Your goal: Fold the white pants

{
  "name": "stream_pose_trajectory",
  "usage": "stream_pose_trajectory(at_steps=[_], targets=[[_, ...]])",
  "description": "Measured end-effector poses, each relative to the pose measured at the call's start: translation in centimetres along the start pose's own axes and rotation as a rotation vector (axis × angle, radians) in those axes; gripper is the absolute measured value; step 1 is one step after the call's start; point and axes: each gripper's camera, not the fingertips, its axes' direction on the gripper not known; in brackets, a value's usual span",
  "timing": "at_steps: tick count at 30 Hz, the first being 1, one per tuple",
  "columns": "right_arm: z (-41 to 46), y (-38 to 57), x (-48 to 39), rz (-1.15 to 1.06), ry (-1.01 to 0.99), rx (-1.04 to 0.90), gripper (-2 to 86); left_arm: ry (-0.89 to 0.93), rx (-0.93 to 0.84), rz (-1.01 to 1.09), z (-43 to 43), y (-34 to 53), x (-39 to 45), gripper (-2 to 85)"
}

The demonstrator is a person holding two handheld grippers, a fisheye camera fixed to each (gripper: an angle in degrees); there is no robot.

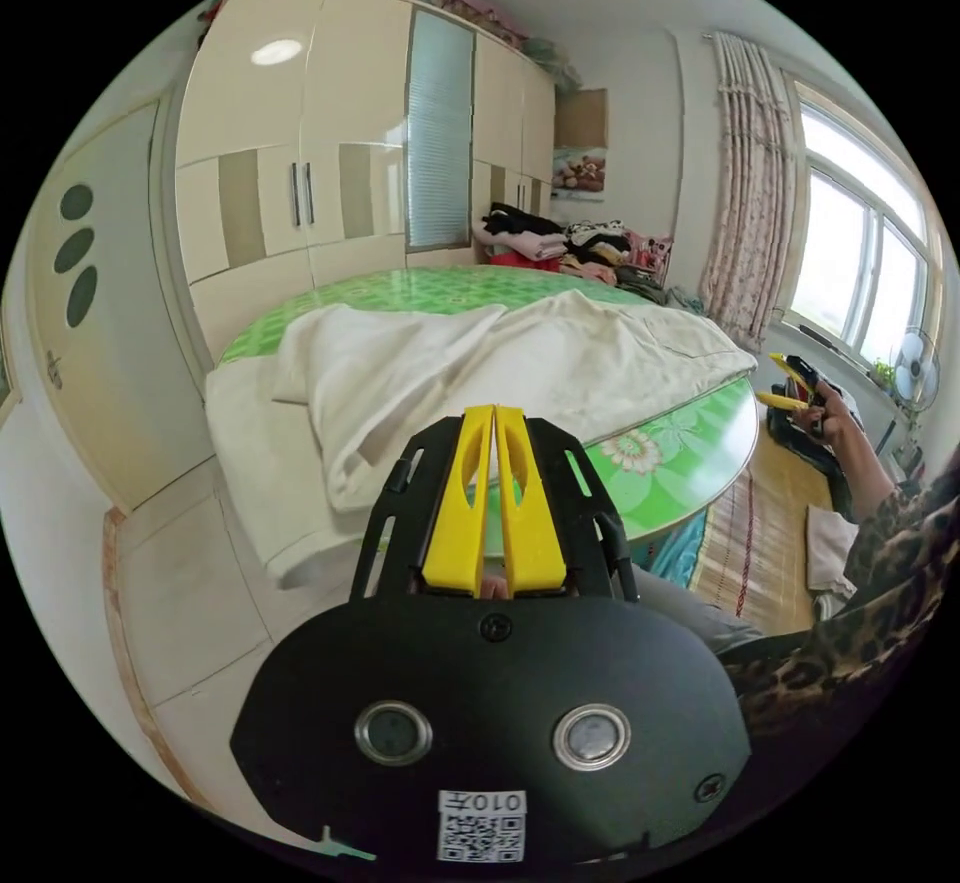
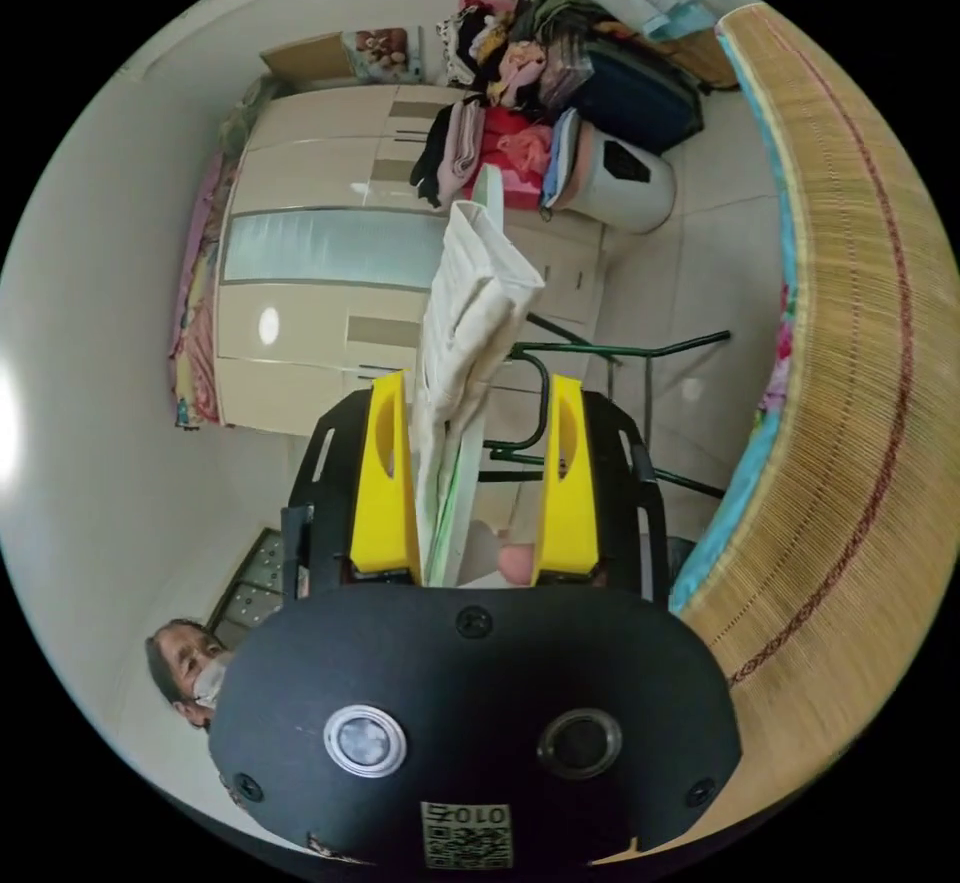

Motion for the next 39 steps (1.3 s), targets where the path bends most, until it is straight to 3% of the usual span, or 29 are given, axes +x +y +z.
stream_pose_trajectory(at_steps=[3, 4, 7, 14, 18, 22, 25, 26, 28, 29, 31, 33, 39], targets=[[2.9, -3.5, 1.4, 0.013, 0.019, -0.063, 15.3, -0.001, -0.057, -0.02, 2.2, -1.1, 0.0, -0.2], [3.5, -4.7, 1.1, -0.008, 0.046, -0.071, 11.0, 0.0, -0.077, -0.015, 3.1, -1.6, 0.3, -0.2], [3.6, -7.1, -2.1, -0.159, 0.214, -0.046, 6.7, -0.007, -0.117, -0.004, 5.2, -2.9, 1.3, -0.2], [6.9, -16.6, -8.9, -0.346, 0.394, -0.101, 5.2, -0.002, -0.313, 0.098, 10.3, -7.3, 4.0, -0.3], [7.2, -23.3, -11.5, -0.366, 0.476, -0.066, 5.3, 0.076, -0.311, 0.097, 11.7, -10.1, 5.7, -0.3], [3.4, -28.5, -11.4, -0.325, 0.522, 0.114, 6.2, 0.208, -0.295, 0.063, 14.9, -12.8, 7.4, -0.2], [0.7, -31.8, -7.2, -0.015, 0.672, 0.031, 7.0, 0.541, -0.336, -0.013, 17.5, -13.7, 8.1, -0.2], [-0.3, -31.5, -7.1, -0.023, 0.692, 0.062, 7.0, 0.601, -0.313, -0.049, 17.4, -13.8, 7.7, -0.2], [-4.8, -29.0, -7.9, -0.124, 0.639, 0.226, 6.4, 0.605, -0.298, -0.078, 17.0, -13.8, 6.5, -0.2], [-5.6, -28.8, -7.9, -0.129, 0.595, 0.22, 6.1, 0.607, -0.271, -0.097, 16.3, -13.7, 5.4, -0.2], [-6.1, -28.0, -9.2, -0.254, 0.245, 0.068, 4.7, 0.608, -0.218, -0.126, 15.0, -13.5, 3.6, -0.2], [-4.4, -27.1, -11.6, -0.367, 0.04, -0.065, 3.9, 0.571, -0.175, -0.159, 14.0, -13.3, 2.0, -0.2], [9.8, -22.3, -18.8, -0.411, -0.063, -0.562, 5.8, 0.426, -0.065, -0.276, 11.4, -10.4, -2.2, -0.2]])
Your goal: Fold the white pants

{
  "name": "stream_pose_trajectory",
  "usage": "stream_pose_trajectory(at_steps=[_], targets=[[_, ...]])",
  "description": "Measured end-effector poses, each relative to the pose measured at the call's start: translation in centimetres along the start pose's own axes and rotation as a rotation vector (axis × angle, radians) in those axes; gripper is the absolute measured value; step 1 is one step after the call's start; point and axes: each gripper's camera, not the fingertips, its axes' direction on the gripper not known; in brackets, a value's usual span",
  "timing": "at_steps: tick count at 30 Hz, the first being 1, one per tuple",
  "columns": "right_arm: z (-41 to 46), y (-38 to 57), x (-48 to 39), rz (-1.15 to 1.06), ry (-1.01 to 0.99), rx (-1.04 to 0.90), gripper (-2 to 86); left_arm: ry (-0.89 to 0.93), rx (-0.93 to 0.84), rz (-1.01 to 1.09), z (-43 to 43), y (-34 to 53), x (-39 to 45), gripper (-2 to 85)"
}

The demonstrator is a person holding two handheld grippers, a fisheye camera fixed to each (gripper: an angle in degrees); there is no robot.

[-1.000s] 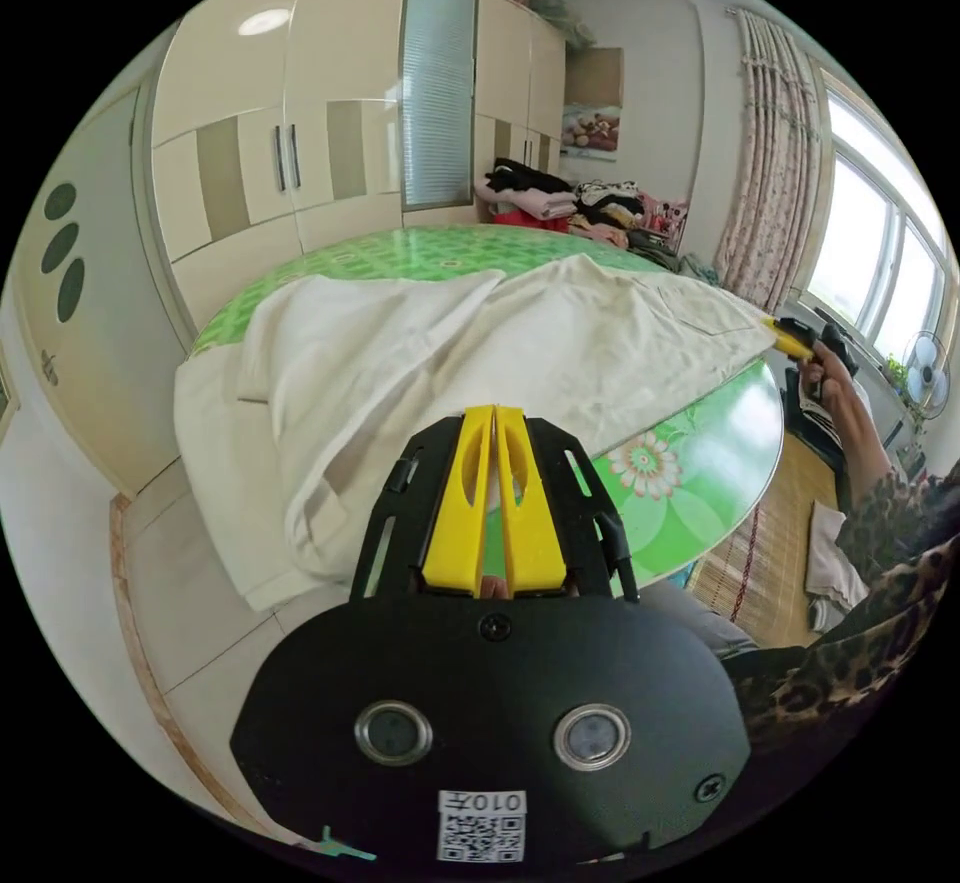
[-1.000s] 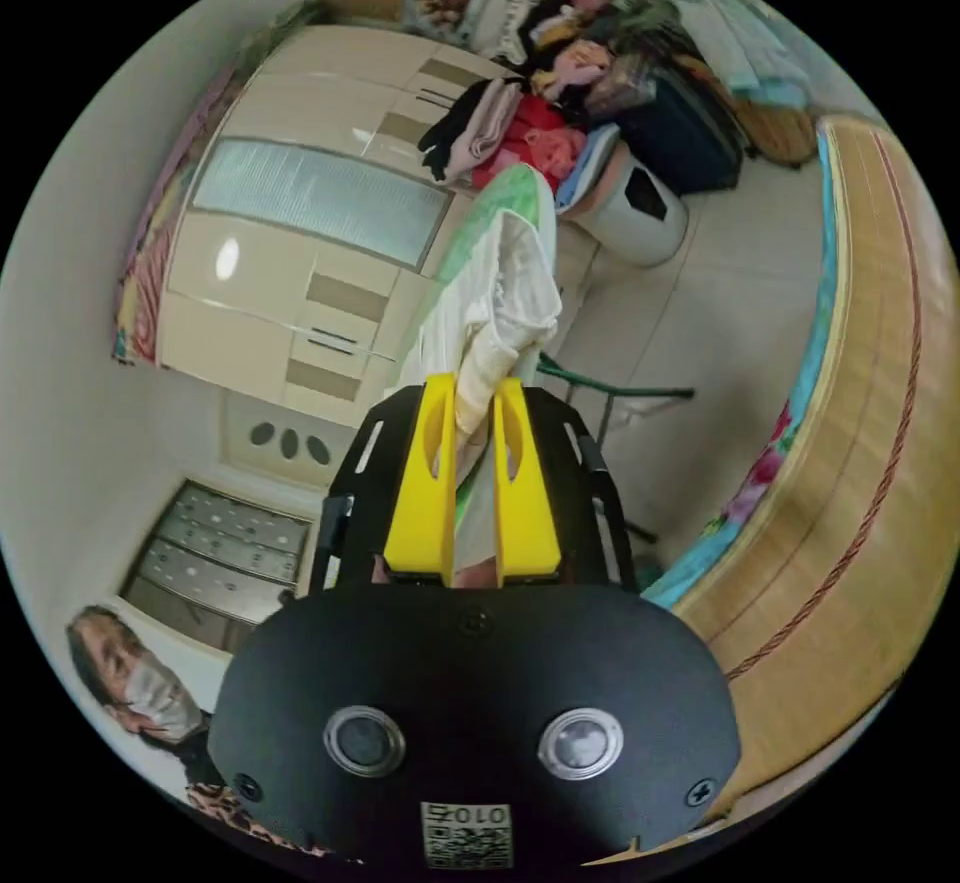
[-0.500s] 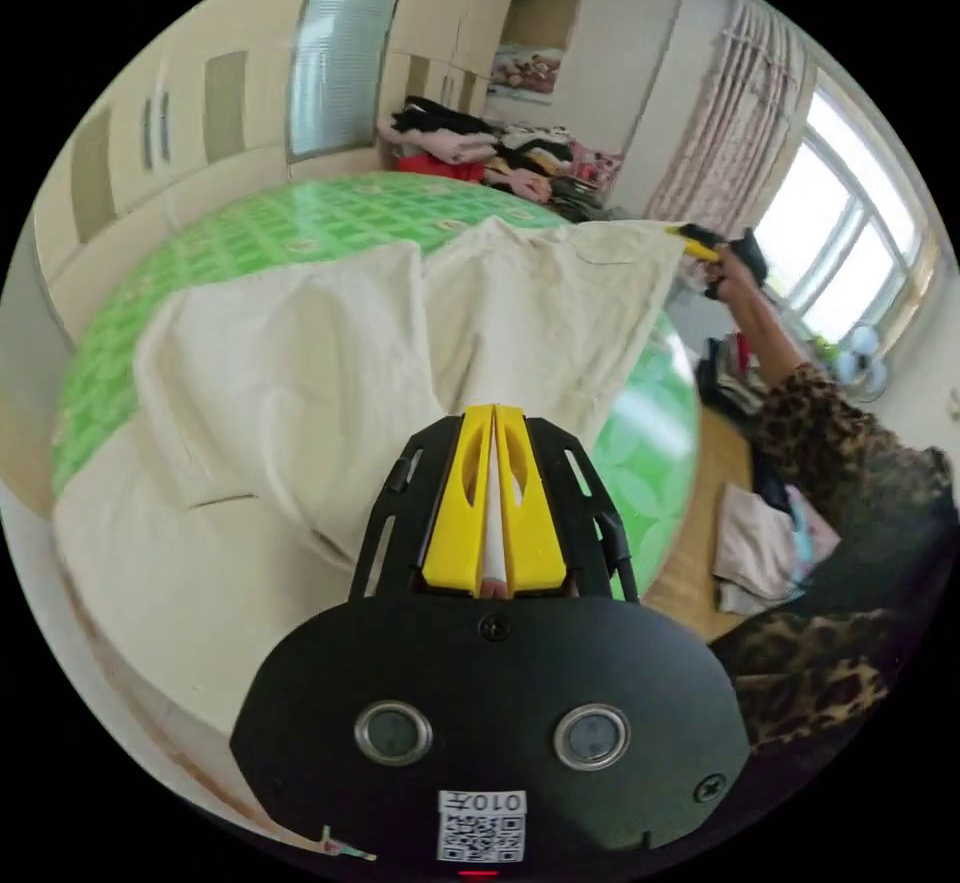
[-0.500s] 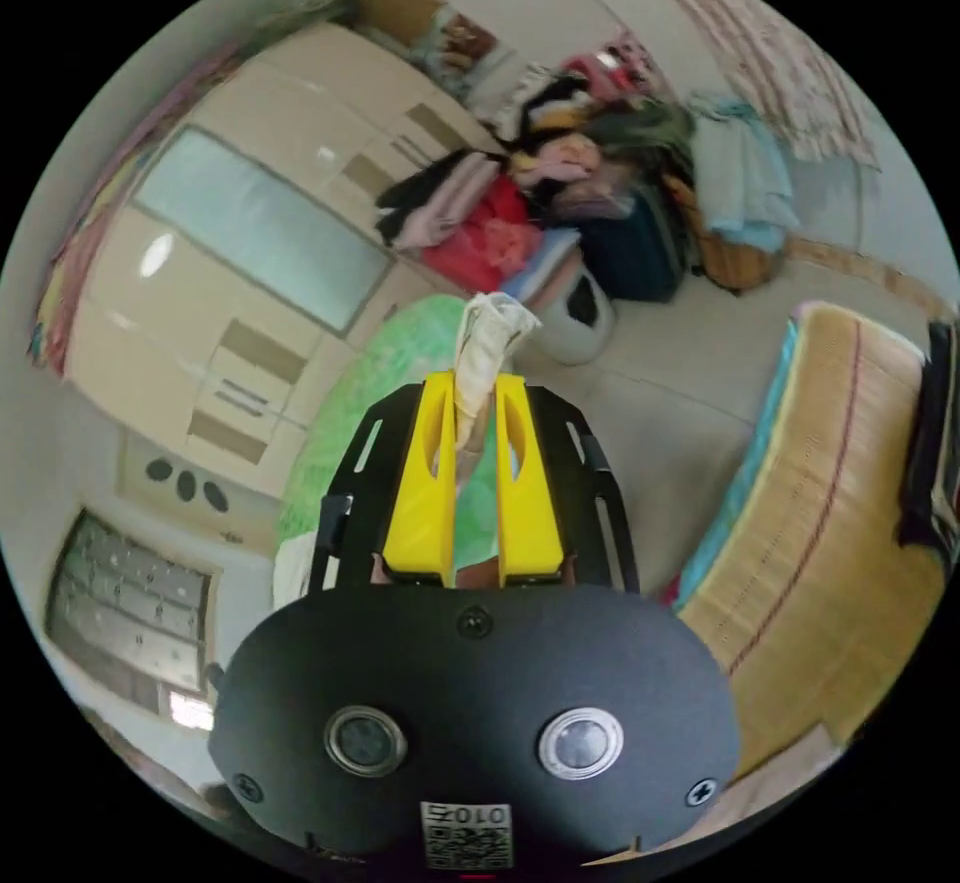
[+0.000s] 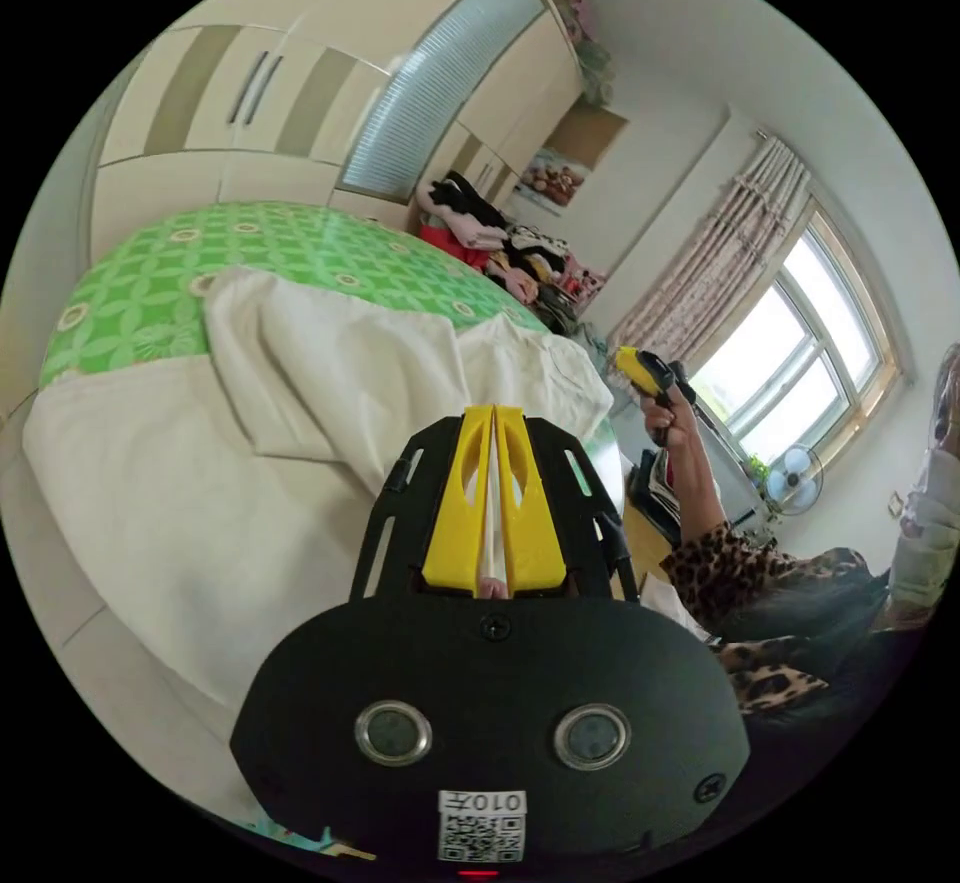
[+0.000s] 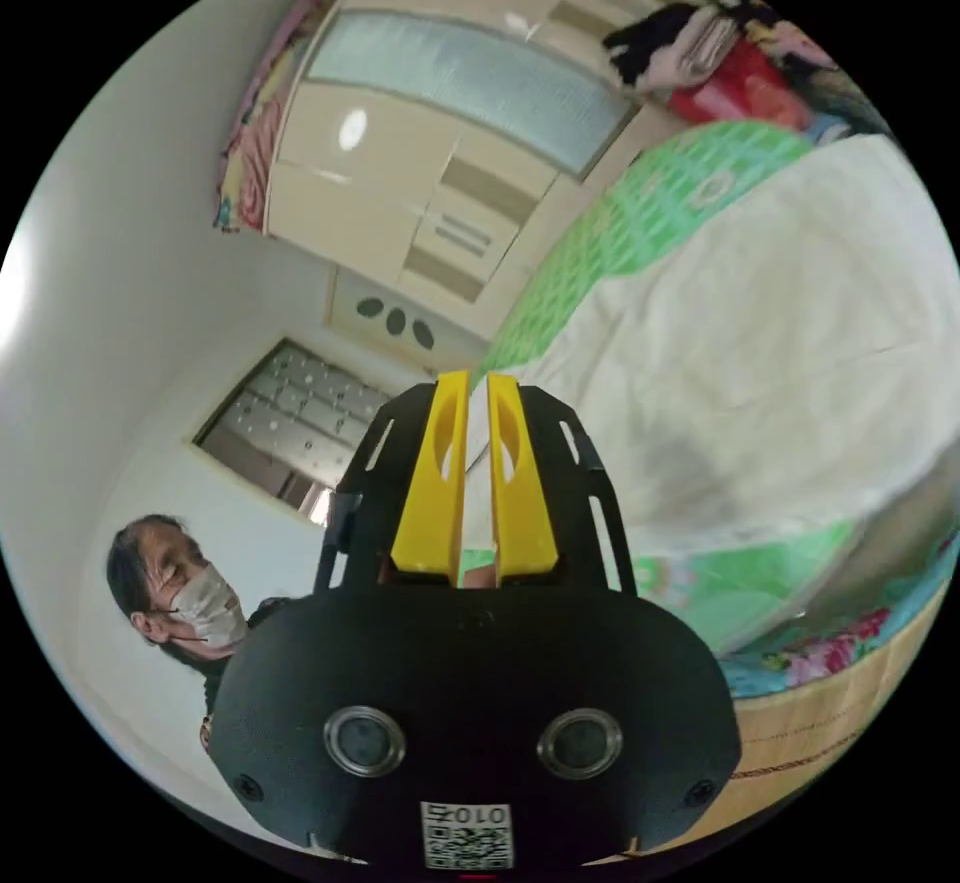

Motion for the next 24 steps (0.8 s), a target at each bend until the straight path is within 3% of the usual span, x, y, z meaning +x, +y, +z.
stream_pose_trajectory(at_steps=[7, 14, 20, 24], targets=[[11.8, -5.6, -5.4, 0.109, 0.145, -0.314, 12.2, -0.127, 0.084, -0.107, -7.3, 5.7, -4.9, -0.2], [10.6, -6.8, -10.8, 0.189, 0.231, -0.335, 10.8, -0.114, 0.171, -0.258, -12.5, 11.2, -11.6, -0.2], [8.4, -7.7, -18.2, 0.219, 0.191, -0.377, 7.3, -0.006, 0.192, -0.394, -12.6, 14.3, -17.9, -0.2], [4.3, -8.1, -28.0, 0.086, 0.121, -0.244, 4.0, 0.017, 0.225, -0.461, -13.1, 16.8, -20.6, -0.2]])
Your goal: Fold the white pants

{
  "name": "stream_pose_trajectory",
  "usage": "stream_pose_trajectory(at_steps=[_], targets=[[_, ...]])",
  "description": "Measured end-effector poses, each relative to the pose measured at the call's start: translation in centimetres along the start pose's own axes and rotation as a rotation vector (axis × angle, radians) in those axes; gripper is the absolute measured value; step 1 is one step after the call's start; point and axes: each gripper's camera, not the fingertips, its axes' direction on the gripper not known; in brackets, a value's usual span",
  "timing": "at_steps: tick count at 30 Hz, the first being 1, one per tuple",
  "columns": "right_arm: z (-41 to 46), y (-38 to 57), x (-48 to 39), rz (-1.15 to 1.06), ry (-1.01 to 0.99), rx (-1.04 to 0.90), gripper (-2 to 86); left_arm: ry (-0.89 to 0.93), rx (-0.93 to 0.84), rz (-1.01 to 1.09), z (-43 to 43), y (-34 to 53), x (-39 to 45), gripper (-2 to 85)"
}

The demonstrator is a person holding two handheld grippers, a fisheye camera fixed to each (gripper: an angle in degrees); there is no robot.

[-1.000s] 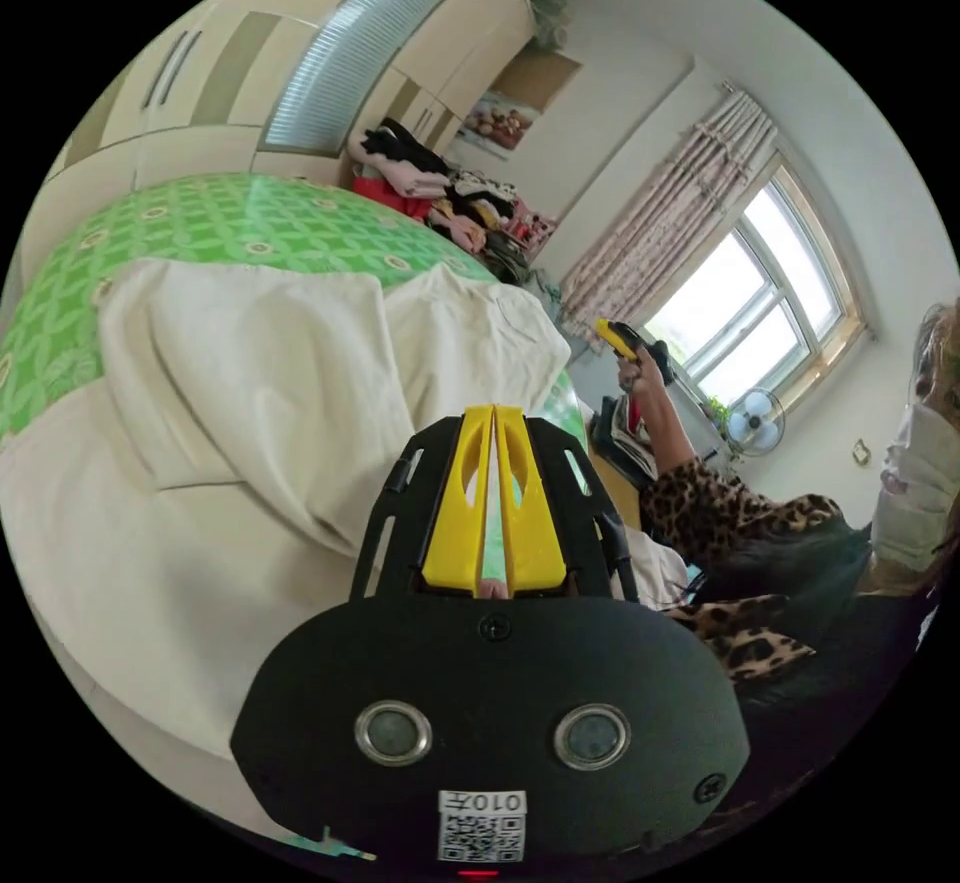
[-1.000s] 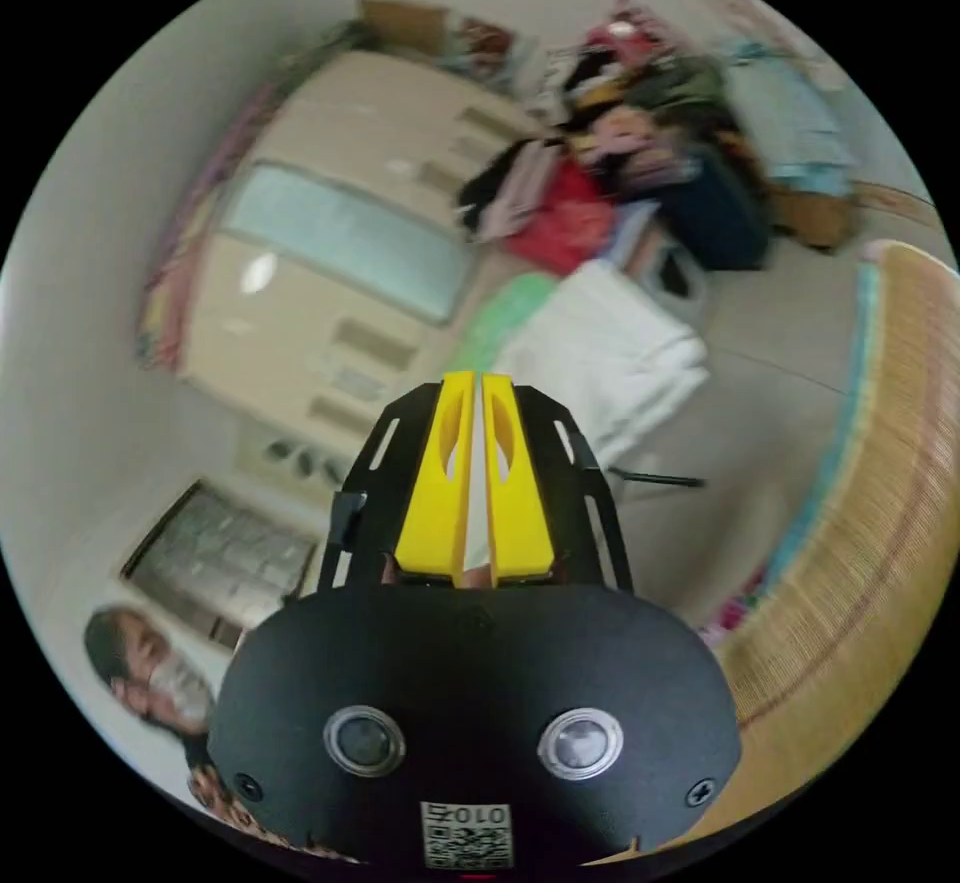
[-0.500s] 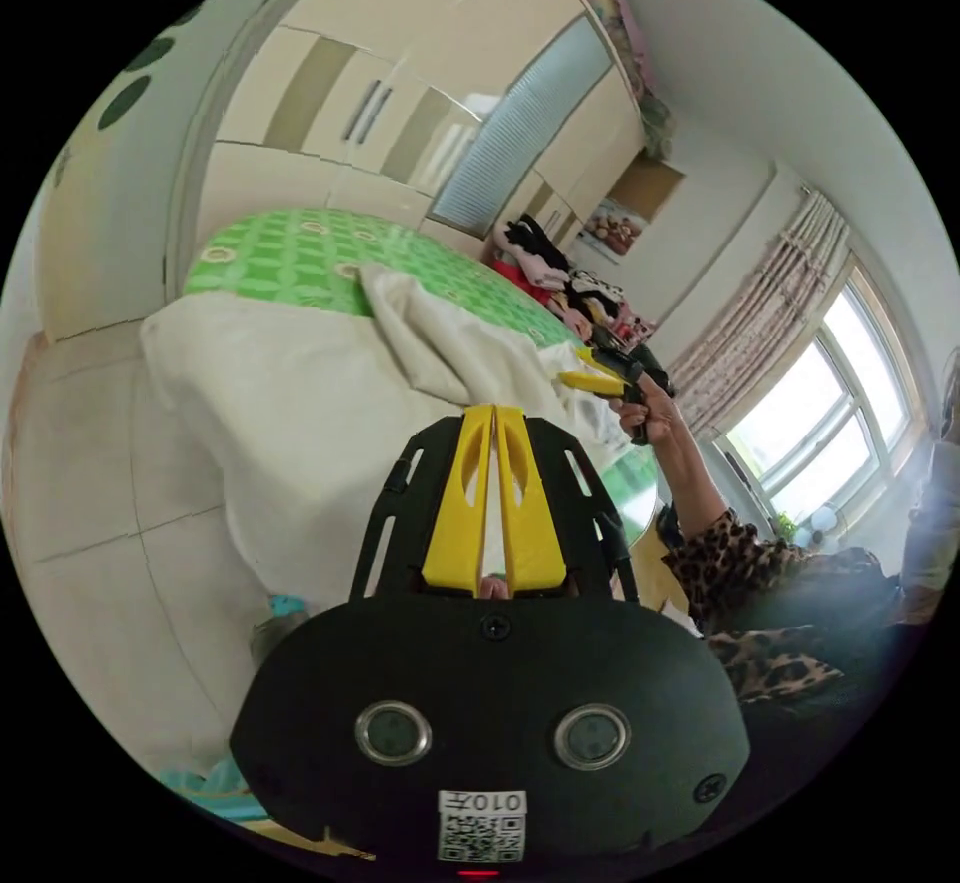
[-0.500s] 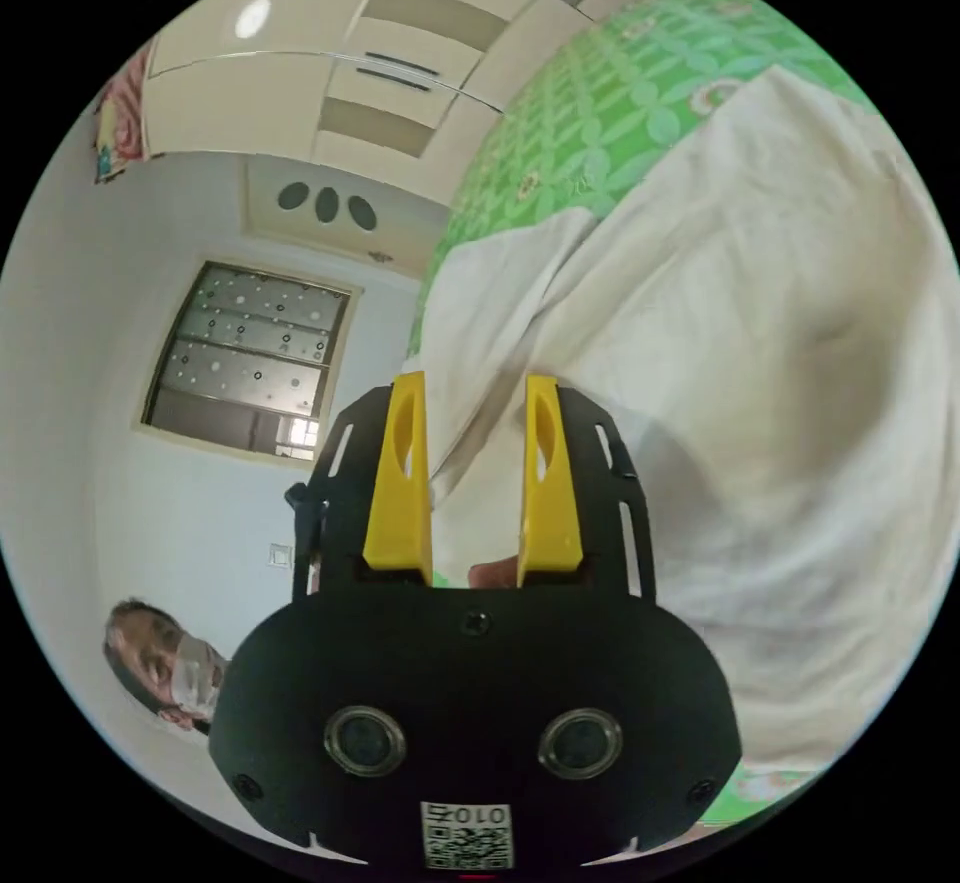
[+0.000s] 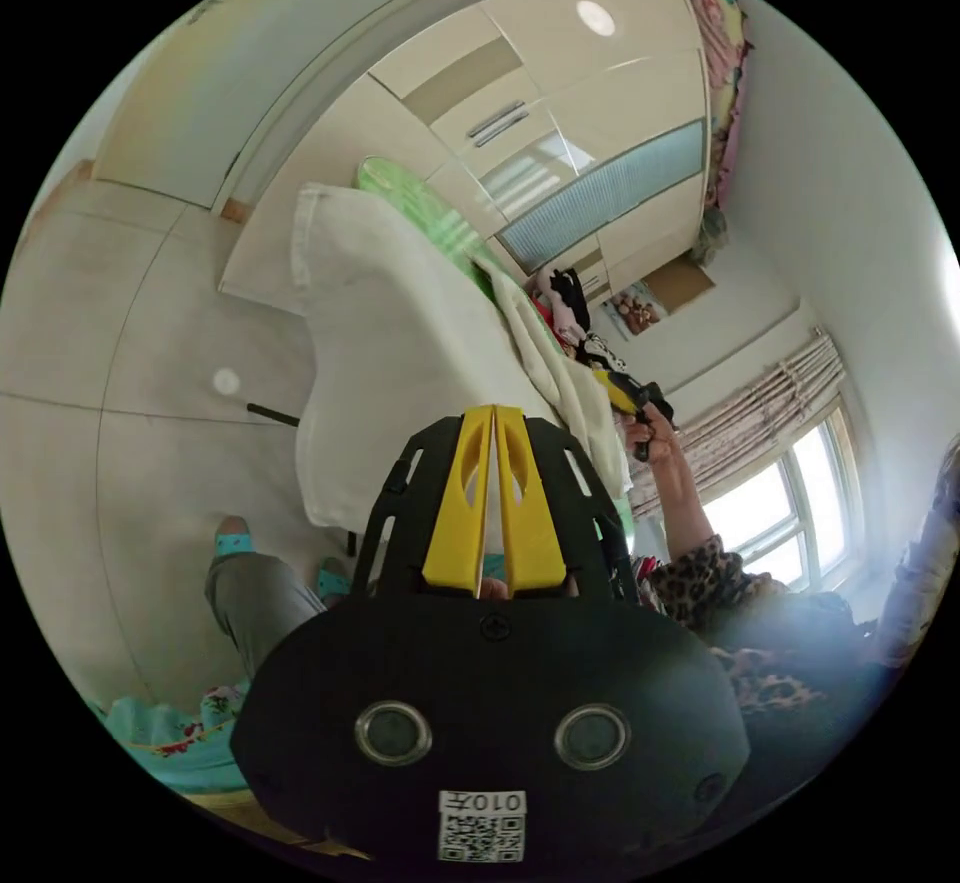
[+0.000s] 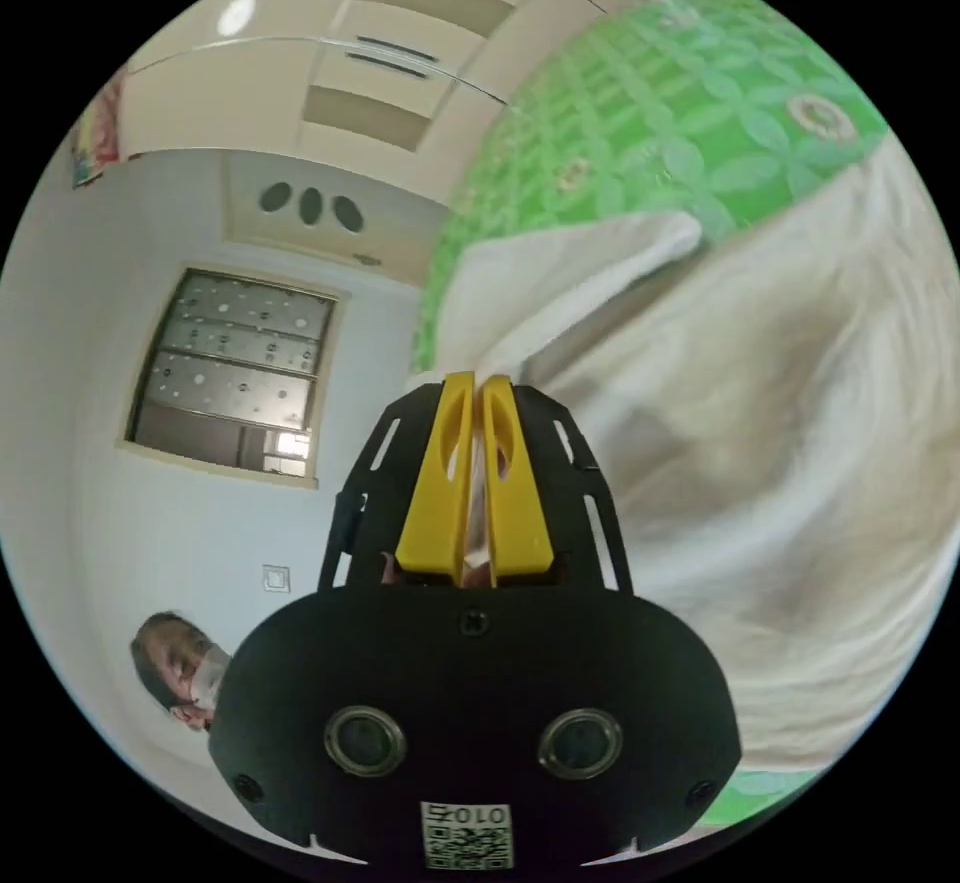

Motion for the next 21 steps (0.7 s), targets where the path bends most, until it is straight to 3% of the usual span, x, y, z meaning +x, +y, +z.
stream_pose_trajectory(at_steps=[3, 5, 9, 12, 17, 21], targets=[[-4.0, 1.3, -10.9, -0.282, -0.147, 0.052, 3.7, 0.027, 0.014, -0.062, -1.4, 0.9, -2.9, -0.2], [-5.9, 2.7, -18.3, -0.424, -0.062, 0.049, 3.5, 0.182, 0.028, -0.04, -1.9, 0.9, -2.7, -0.2], [-8.9, 5.2, -30.3, -0.546, 0.135, -0.006, 3.4, 0.205, -0.113, 0.21, 0.9, -2.0, 3.2, -0.1], [-10.5, 5.9, -34.8, -0.552, 0.139, -0.067, 3.4, 0.077, -0.112, 0.368, 3.8, -5.5, 6.3, -0.1], [-14.2, 6.5, -38.8, -0.453, 0.184, -0.037, 3.4, 0.303, -0.268, 0.276, 11.0, -10.5, 4.8, 0.0], [-18.7, 7.5, -41.8, -0.41, -0.05, 0.029, 3.5, 0.154, -0.412, 0.195, 17.1, -11.7, 4.9, -0.1]])
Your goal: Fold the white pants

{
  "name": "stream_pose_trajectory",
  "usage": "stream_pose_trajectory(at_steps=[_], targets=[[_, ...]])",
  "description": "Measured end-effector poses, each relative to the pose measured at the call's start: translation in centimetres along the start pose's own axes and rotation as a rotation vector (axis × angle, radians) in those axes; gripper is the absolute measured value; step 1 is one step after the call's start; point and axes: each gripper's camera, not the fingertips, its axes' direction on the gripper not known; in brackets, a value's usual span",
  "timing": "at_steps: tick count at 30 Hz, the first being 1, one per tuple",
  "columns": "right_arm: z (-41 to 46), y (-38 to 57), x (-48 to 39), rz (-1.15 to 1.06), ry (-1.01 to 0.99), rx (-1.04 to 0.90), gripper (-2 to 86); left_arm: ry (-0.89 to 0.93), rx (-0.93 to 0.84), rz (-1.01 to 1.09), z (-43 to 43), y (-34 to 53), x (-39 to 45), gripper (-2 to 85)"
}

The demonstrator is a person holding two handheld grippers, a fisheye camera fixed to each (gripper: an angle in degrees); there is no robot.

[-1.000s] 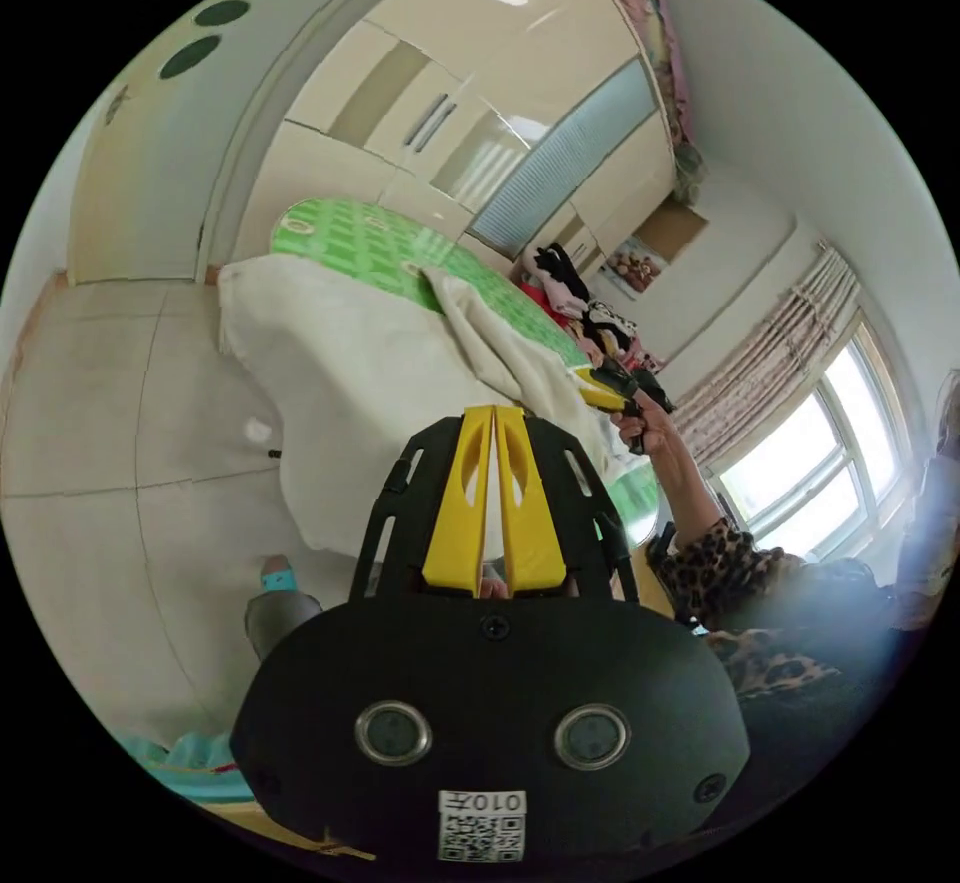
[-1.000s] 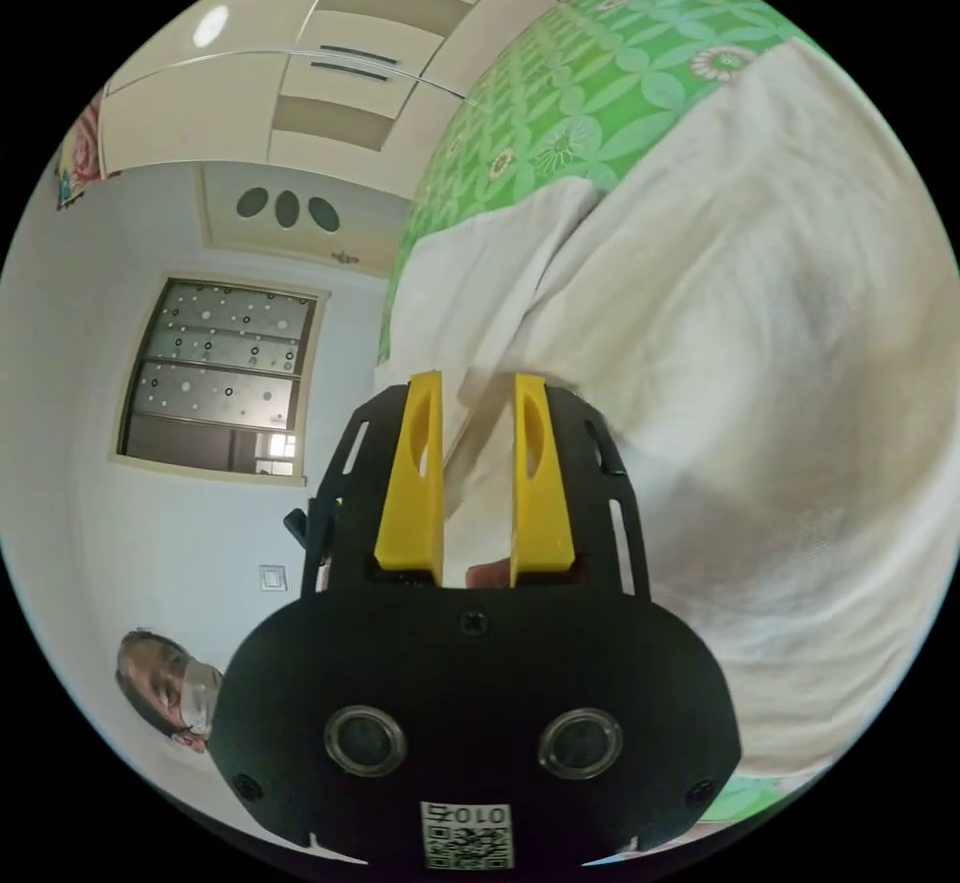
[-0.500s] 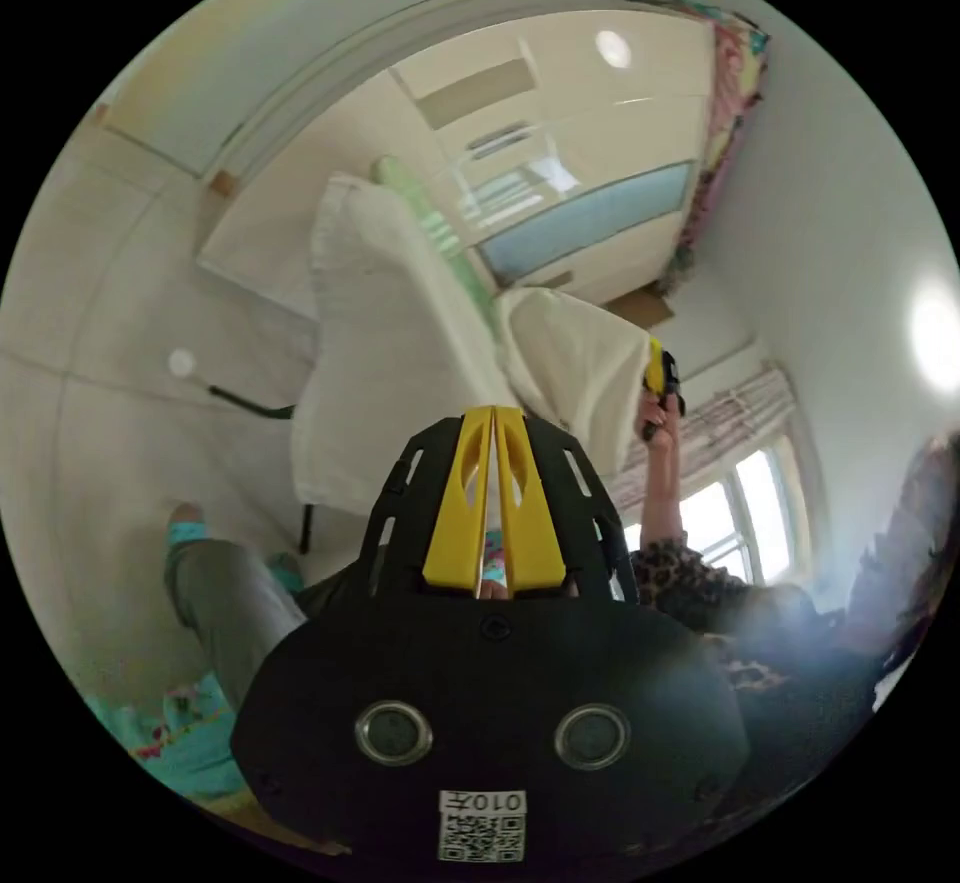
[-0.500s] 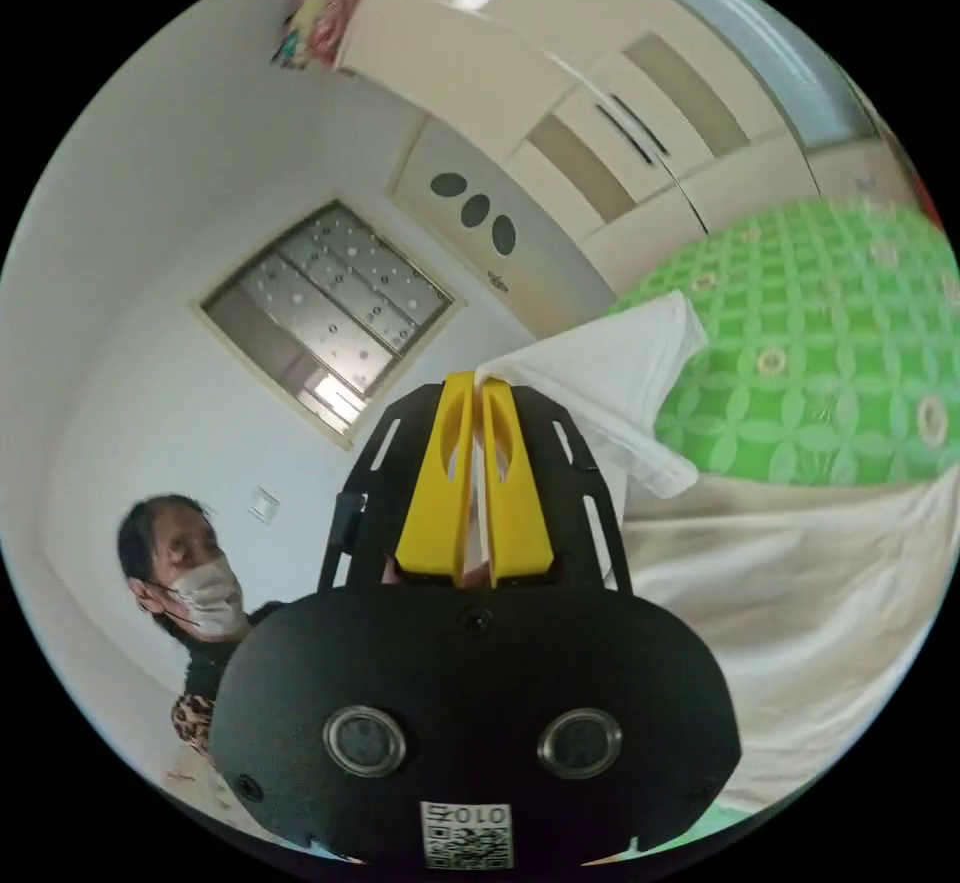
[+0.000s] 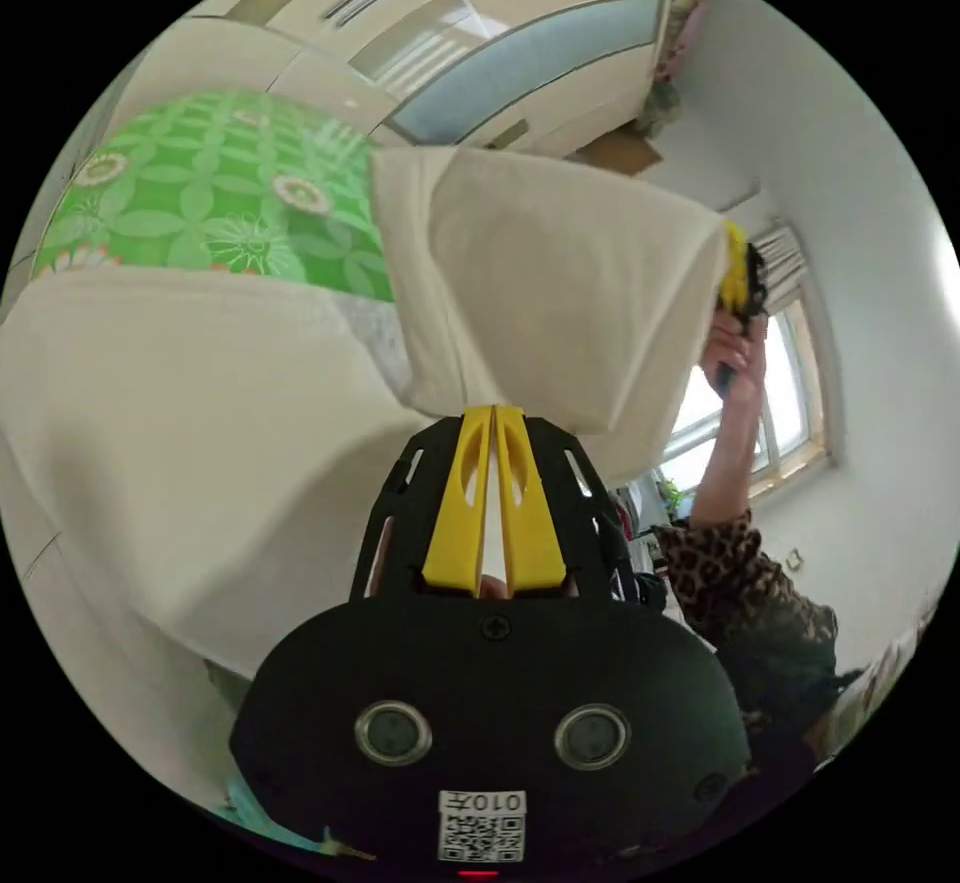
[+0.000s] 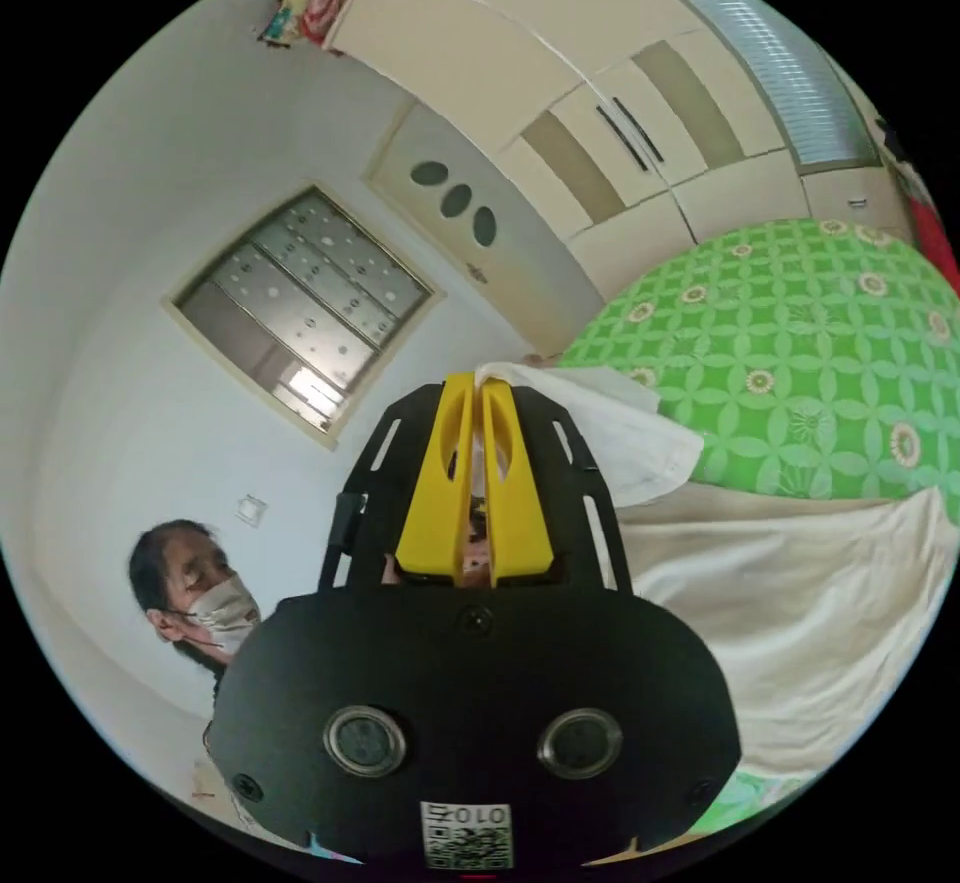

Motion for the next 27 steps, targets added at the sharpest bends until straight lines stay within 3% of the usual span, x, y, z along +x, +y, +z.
stream_pose_trajectory(at_steps=[8, 14, 17, 20, 22, 27], targets=[[0.3, -2.7, -13.8, -0.148, -0.07, -0.099, 3.6, -0.12, 0.003, -0.055, 3.8, -8.5, -0.8, -0.2], [7.0, -5.6, -25.3, -0.319, -0.125, -0.232, 3.6, 0.028, 0.119, 0.064, 0.1, -13.4, -1.2, -0.2], [13.9, -5.0, -30.5, -0.407, 0.002, -0.382, 3.5, -0.122, 0.181, -0.009, -6.4, -10.3, -5.4, -0.2], [24.9, -2.2, -34.0, -0.458, 0.177, -0.675, 3.5, -0.302, 0.225, -0.101, -13.6, -3.9, -10.5, -0.2], [32.9, 1.3, -36.8, -0.552, 0.353, -0.852, 3.6, -0.335, 0.24, -0.164, -17.2, 0.8, -13.0, -0.2], [42.0, 7.2, -42.2, -0.755, 0.665, -1.015, 3.7, -0.299, 0.35, -0.281, -22.6, 13.4, -17.0, -0.2]])
